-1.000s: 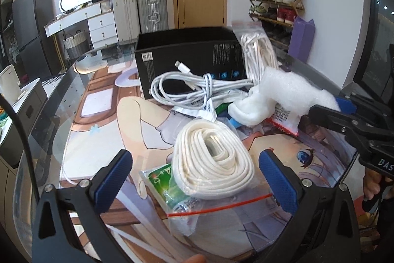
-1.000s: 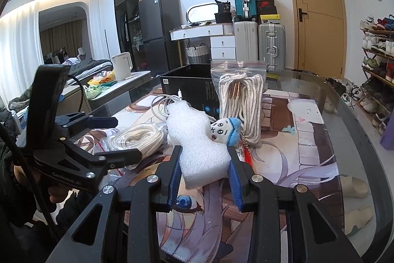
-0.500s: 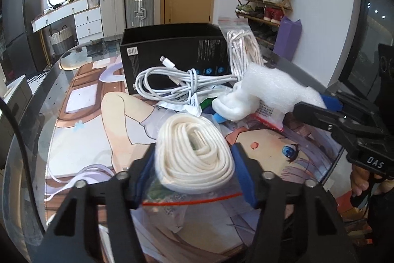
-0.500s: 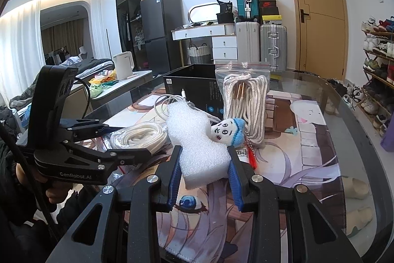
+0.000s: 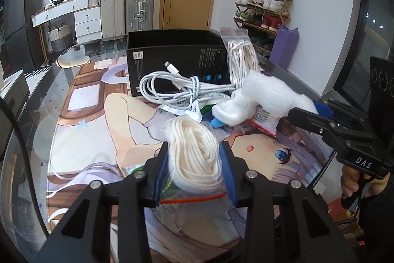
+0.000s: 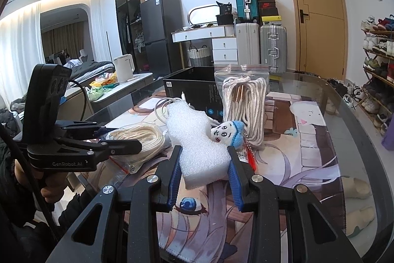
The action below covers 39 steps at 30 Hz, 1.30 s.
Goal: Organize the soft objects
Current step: 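Lift the rope bag with the left gripper toward the black box while the right gripper lifts the foam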
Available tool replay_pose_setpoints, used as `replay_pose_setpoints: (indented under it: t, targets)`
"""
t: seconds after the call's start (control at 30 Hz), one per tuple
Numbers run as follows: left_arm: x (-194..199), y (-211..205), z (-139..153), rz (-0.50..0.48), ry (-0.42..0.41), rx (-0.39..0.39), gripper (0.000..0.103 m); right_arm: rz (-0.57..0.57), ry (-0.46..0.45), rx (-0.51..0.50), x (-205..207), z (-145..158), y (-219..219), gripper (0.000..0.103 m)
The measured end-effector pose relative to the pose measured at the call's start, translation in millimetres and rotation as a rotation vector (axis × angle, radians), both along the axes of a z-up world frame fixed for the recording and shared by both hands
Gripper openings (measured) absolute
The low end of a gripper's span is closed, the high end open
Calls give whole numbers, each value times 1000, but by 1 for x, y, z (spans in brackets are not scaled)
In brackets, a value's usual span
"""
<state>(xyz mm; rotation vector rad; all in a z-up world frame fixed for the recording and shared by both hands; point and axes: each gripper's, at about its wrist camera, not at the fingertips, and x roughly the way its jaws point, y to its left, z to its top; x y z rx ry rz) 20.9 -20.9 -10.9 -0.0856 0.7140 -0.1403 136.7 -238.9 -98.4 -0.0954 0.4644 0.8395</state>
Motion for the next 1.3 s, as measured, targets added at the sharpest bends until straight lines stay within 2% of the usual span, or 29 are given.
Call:
replay_pose_setpoints:
  t: [0.07,0.13,0.23,0.37,0.43,0.47,0.5,0.77,0.97,1.07,1.1,1.3]
  targets:
    - [0,-1,1,0,4,8,46,1,-2,-3,0,0,0,35]
    - [2,-4,-1,14,11,31,66,1,0,-2,0,0,0,35]
    - [5,-9,-6,21,13,74,75,2,0,-3,1,0,0,35]
    - [8,-16,-12,23,18,123,74,2,1,-4,1,0,-1,35]
    - [8,-18,-13,20,14,138,55,1,1,-4,1,0,0,35]
    - [8,-18,-12,21,7,144,53,1,2,-3,1,-1,0,35]
    - [6,-17,-11,14,2,134,46,1,2,-3,1,-1,0,35]
    - [-4,-7,4,0,-37,73,29,3,-4,3,-1,0,0,35]
    - [-3,-7,1,-9,-21,73,32,3,-3,1,-2,0,-1,35]
    - [-2,-9,-1,-2,-12,90,49,4,-2,3,-1,0,-1,35]
    - [-2,-10,-1,5,-13,99,57,3,-2,2,-1,0,-1,35]
    - [3,-20,-11,11,12,173,61,7,2,-1,-2,-1,0,35]
